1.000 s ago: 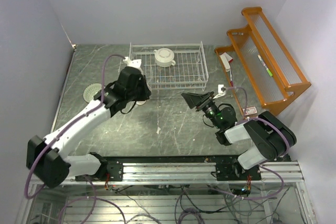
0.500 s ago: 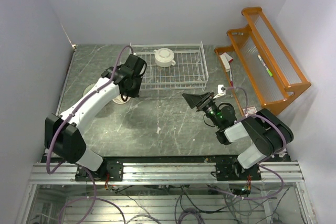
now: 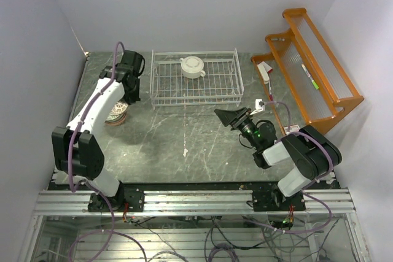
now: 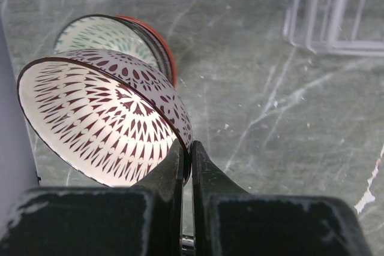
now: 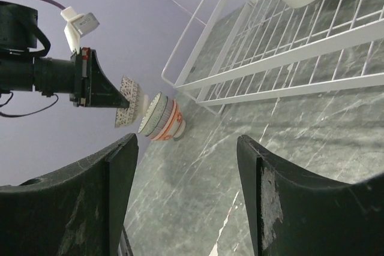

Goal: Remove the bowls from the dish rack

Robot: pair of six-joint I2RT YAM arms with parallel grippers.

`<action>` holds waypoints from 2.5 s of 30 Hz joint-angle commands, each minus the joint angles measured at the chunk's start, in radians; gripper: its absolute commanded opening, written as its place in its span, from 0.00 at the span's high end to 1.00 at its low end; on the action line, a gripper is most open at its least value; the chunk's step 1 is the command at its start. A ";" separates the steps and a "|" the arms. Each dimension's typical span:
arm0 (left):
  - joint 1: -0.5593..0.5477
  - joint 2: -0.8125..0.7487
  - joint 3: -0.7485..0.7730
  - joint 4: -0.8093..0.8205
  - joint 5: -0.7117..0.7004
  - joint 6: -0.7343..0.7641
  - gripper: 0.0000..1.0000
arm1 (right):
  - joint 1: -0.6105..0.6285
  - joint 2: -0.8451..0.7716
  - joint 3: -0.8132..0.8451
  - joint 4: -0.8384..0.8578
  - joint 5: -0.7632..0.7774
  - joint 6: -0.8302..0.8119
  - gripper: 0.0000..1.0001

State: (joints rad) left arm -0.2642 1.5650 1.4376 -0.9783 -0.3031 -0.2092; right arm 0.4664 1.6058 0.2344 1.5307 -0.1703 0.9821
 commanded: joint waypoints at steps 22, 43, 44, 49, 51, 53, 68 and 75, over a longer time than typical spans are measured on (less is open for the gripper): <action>0.192 0.177 0.032 0.030 0.059 0.002 0.93 | -0.050 0.047 -0.019 0.288 -0.037 0.034 0.37; 0.217 0.159 0.008 0.045 0.083 -0.018 0.59 | -0.052 0.089 0.005 0.288 -0.061 0.041 0.37; 0.218 0.157 0.010 0.044 0.084 -0.019 0.59 | -0.053 0.091 0.005 0.289 -0.062 0.041 0.37; 0.218 0.135 0.015 0.041 0.073 -0.025 0.54 | -0.052 0.088 0.005 0.288 -0.063 0.032 0.37; 0.218 0.104 0.010 0.046 0.084 -0.027 0.50 | -0.050 0.093 0.008 0.288 -0.068 0.025 0.37; 0.217 0.067 0.006 0.055 0.091 -0.030 0.48 | -0.051 0.104 0.009 0.289 -0.067 0.023 0.37; 0.218 -0.340 -0.196 0.355 0.576 -0.024 0.39 | -0.051 0.145 0.066 0.279 -0.095 -0.025 0.37; 0.218 -0.568 -0.402 0.515 0.739 -0.071 0.41 | -0.051 0.148 0.171 0.197 -0.164 -0.044 0.37</action>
State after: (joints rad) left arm -0.0536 1.0817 1.1084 -0.6075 0.2623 -0.2512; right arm 0.4198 1.7439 0.3447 1.5307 -0.2840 0.9787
